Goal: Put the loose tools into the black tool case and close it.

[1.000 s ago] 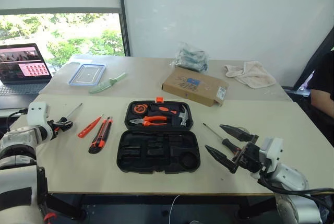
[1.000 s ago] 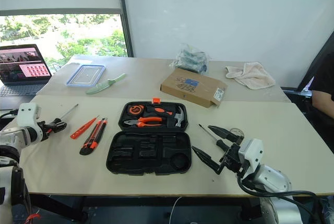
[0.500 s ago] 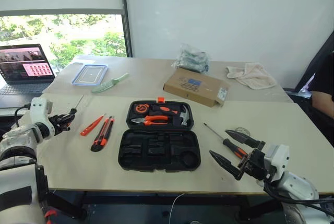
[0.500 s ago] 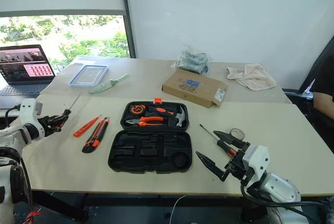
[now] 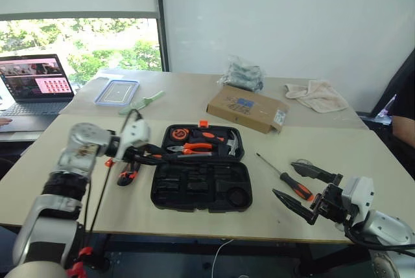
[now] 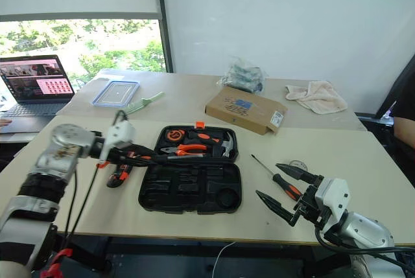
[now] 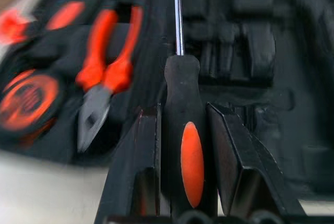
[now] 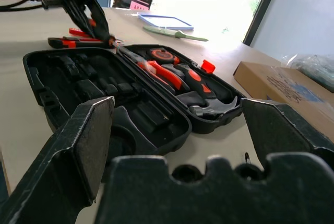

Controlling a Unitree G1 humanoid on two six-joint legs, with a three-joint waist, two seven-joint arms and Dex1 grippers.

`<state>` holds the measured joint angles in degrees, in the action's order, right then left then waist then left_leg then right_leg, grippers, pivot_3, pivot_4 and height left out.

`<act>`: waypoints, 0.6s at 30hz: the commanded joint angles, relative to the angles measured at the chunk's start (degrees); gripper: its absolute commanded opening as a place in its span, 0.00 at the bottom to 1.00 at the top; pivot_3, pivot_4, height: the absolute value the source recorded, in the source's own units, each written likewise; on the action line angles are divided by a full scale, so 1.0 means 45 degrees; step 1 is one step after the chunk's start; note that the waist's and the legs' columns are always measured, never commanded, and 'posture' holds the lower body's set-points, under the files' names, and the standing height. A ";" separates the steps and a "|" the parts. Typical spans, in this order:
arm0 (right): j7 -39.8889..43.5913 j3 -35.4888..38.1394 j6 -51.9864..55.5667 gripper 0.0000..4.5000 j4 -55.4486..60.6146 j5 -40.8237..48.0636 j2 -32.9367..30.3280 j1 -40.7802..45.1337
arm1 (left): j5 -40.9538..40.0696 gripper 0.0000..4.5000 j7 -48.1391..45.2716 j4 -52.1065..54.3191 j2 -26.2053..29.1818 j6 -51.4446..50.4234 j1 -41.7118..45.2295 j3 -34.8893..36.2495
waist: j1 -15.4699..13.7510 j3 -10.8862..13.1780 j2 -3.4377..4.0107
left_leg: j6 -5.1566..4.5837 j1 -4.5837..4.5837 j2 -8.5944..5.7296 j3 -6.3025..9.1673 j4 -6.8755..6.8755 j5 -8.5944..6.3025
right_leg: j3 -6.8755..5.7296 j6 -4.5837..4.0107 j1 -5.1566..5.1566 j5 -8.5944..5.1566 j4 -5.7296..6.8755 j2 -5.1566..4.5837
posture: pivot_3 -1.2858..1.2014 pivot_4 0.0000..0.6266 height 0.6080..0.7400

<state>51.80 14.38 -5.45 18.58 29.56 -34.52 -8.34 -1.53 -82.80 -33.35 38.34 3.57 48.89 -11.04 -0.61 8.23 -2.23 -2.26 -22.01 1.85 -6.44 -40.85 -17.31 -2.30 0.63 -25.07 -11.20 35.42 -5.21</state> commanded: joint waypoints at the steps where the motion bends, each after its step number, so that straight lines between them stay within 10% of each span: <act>1: -0.0061 0.0435 0.0032 1.00 0.0464 0.0191 -0.0091 -0.0231 | 0.0397 0.19 0.0609 -0.0288 -0.0511 0.0299 0.0562 -0.0287 | 0.0029 0.0000 0.0000 | -0.0008 0.0001 0.0002 0.0006 -0.0005 -0.0004 | 0.0005 0.0003 -0.0001 0.0001 0.0000 0.0001 | 0.52 0.24 1.00; 18: -0.0812 0.0326 -0.0185 1.00 0.0978 -0.0062 0.0384 -0.0816 | 0.1722 0.19 0.1104 -0.0598 -0.0779 0.0345 0.0167 -0.1393 | 0.0025 0.0000 0.0006 | -0.0039 0.0000 0.0004 0.0019 -0.0019 -0.0022 | 0.0010 0.0014 -0.0003 0.0005 -0.0002 -0.0003 | 0.52 0.24 1.00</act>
<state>48.43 14.81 -5.45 20.94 29.30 -32.87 -12.24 4.37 -78.76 -36.24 34.16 4.04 50.23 -16.09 -0.49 8.23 -2.20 -2.44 -22.00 1.87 -6.36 -40.93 -17.41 -2.25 0.69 -25.08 -11.18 35.41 -5.22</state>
